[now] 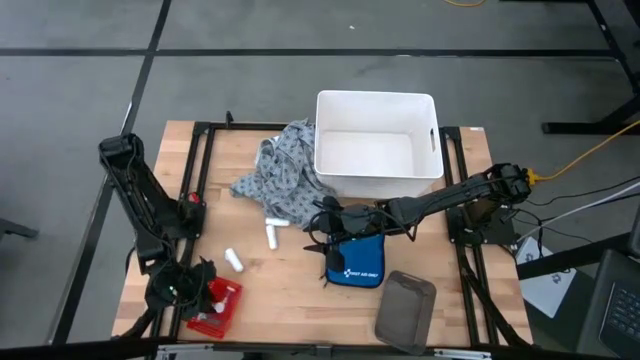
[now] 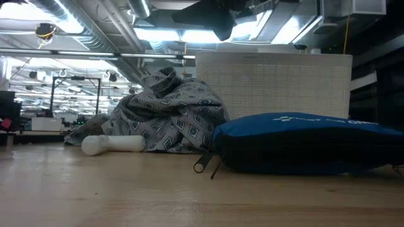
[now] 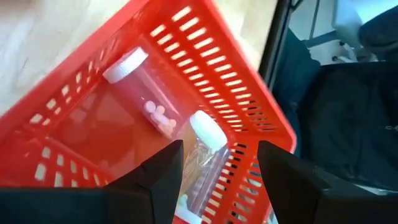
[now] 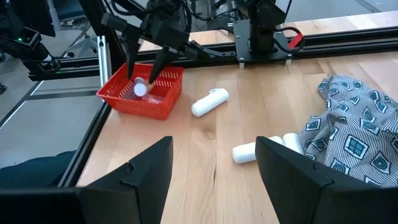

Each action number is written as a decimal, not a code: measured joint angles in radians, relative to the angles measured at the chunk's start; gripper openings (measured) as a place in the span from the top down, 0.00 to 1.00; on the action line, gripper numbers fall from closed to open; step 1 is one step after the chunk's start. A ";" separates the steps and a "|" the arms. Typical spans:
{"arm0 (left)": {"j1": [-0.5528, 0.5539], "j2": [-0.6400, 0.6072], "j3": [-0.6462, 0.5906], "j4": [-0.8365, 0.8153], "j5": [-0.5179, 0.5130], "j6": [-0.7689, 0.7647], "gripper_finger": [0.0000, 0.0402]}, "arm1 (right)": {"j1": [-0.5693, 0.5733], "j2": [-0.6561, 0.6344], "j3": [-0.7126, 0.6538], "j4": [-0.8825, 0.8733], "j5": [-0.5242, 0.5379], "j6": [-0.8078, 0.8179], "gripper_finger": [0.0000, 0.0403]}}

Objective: Pick & Place Medicine items
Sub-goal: Put the yellow pill bottle into the red bin, then put the bottom white rolled gauze into the black bin

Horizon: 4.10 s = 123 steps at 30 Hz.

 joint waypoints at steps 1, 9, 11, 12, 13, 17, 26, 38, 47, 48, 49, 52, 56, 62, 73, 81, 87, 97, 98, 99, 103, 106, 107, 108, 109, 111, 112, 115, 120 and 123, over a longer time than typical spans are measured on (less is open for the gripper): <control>0.005 -0.007 0.000 0.000 -0.002 0.016 0.49 | 0.000 0.000 0.000 -0.001 0.000 0.000 0.43; 0.065 -0.075 0.000 0.113 -0.069 0.275 0.49 | 0.000 0.000 0.000 -0.003 0.000 0.000 0.43; 0.090 -0.095 0.000 0.129 -0.068 0.341 0.49 | 0.000 0.000 0.000 -0.003 0.000 0.000 0.43; 0.102 -0.104 0.000 0.125 -0.068 0.368 0.49 | 0.000 0.000 0.000 -0.003 0.000 0.000 0.43; 0.115 -0.113 0.000 0.116 -0.068 0.393 0.49 | 0.000 0.000 0.000 -0.003 0.000 0.000 0.43; 0.178 -0.149 0.000 -0.018 -0.068 0.458 0.49 | 0.000 0.000 0.000 -0.003 0.000 0.001 0.43; 0.364 -0.146 0.001 -0.392 0.102 0.564 0.49 | 0.000 0.000 0.000 -0.007 0.000 0.001 0.43; 0.489 0.013 0.191 -0.665 0.159 0.949 0.49 | 0.000 0.000 0.000 -0.033 0.000 0.008 0.43; 0.525 0.228 0.267 -0.752 0.203 1.125 0.49 | 0.000 0.000 0.000 -0.060 0.000 0.010 0.43; 0.525 0.246 0.273 -0.752 0.207 1.135 0.49 | 0.000 0.000 0.000 -0.062 0.000 0.009 0.43; 0.525 0.263 0.278 -0.752 0.213 1.147 0.49 | 0.000 0.000 0.000 -0.064 0.000 0.008 0.43; 0.525 0.310 0.286 -0.745 0.222 1.173 0.49 | 0.000 0.000 0.000 -0.068 0.000 0.007 0.43; 0.525 0.361 0.288 -0.727 0.215 1.186 0.50 | 0.000 0.000 0.000 -0.071 0.000 -0.009 0.43; 0.525 0.377 0.289 -0.714 0.198 1.124 0.64 | 0.000 0.000 0.000 -0.062 0.037 -0.083 0.43; 0.562 0.265 0.406 -0.700 -0.170 1.163 0.97 | 0.001 0.000 0.000 0.020 0.105 -0.167 0.43; 0.573 0.104 0.414 -0.439 -0.591 1.376 0.92 | 0.004 0.000 0.000 0.075 0.103 -0.228 0.43; 0.594 0.043 0.350 -0.067 -0.625 1.629 0.93 | 0.028 0.000 0.000 0.292 0.105 -0.393 0.43; 0.683 0.038 0.305 0.242 -0.508 1.836 0.93 | 0.031 0.000 0.000 0.380 0.102 -0.486 0.43; 0.688 0.038 0.300 0.259 -0.490 1.845 0.93 | 0.031 0.000 0.000 0.380 0.102 -0.486 0.43; 0.692 0.038 0.297 0.272 -0.477 1.854 0.93 | 0.031 0.000 0.000 0.380 0.102 -0.486 0.43; 0.702 0.038 0.296 0.285 -0.448 1.866 0.93 | 0.031 0.000 0.000 0.379 0.093 -0.478 0.43; 0.702 0.038 0.297 0.285 -0.430 1.866 0.93 | 0.028 0.000 0.000 0.379 0.071 -0.457 0.43; 0.702 0.038 0.297 0.285 -0.426 1.866 0.93 | 0.028 0.000 0.000 0.379 0.069 -0.454 0.43; 0.701 0.038 0.297 0.285 -0.425 1.866 0.93 | 0.028 0.000 0.000 0.379 0.068 -0.452 0.43; 0.701 0.038 0.297 0.286 -0.425 1.866 0.93 | 0.028 0.000 0.000 0.379 0.068 -0.452 0.43; 0.701 0.038 0.297 0.286 -0.424 1.866 0.93 | 0.028 0.000 0.000 0.379 0.067 -0.444 0.43; 0.701 0.038 0.297 0.291 -0.422 1.867 0.93 | 0.028 0.000 0.000 0.379 0.058 -0.440 0.43; 0.702 0.039 0.296 0.308 -0.390 1.869 0.93 | 0.026 0.000 0.000 0.379 0.036 -0.434 0.43; 0.701 0.062 0.297 0.338 -0.379 1.892 0.93 | 0.026 0.000 0.000 0.378 0.034 -0.434 0.43; 0.708 0.085 0.297 0.372 -0.376 1.903 0.93 | 0.026 0.000 0.000 0.376 0.034 -0.434 0.45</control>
